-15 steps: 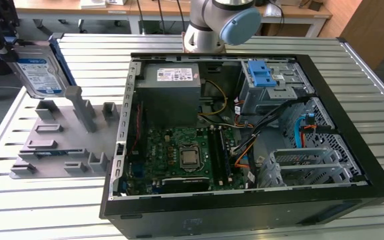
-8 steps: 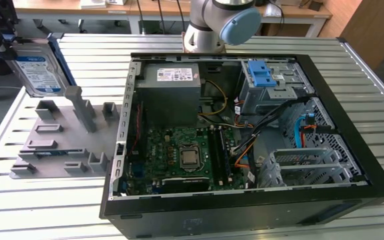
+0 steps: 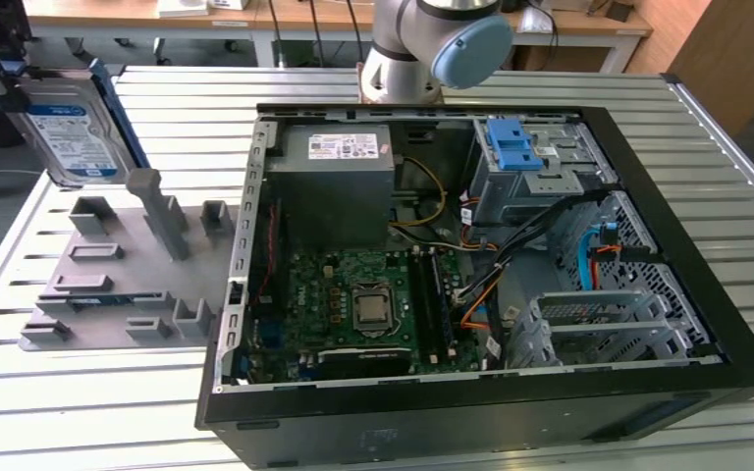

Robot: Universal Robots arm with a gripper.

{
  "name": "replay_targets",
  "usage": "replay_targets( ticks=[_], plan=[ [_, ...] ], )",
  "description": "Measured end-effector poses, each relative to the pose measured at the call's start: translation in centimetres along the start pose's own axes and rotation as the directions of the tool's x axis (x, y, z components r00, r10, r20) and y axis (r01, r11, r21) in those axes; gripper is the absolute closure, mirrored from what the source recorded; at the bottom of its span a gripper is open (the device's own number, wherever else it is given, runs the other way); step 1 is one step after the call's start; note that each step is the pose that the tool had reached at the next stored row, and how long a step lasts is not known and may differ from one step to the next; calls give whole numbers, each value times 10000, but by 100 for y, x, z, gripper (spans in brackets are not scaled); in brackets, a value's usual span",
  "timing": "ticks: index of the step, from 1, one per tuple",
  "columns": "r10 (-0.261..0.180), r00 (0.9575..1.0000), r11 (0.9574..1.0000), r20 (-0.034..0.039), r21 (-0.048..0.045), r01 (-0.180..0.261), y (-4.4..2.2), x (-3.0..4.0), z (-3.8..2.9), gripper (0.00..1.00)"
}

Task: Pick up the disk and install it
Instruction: 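Pick up the disk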

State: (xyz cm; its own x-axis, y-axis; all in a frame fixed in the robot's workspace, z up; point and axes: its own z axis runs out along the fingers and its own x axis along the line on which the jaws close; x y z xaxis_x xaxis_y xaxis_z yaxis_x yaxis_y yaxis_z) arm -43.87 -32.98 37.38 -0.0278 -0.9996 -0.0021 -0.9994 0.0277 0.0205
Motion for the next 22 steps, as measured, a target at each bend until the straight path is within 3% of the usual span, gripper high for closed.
replay_targets(
  ticks=[22],
  plan=[
    [0, 10000, 10000, -10, 2, 0, 3, -2, -119, 64]
  ],
)
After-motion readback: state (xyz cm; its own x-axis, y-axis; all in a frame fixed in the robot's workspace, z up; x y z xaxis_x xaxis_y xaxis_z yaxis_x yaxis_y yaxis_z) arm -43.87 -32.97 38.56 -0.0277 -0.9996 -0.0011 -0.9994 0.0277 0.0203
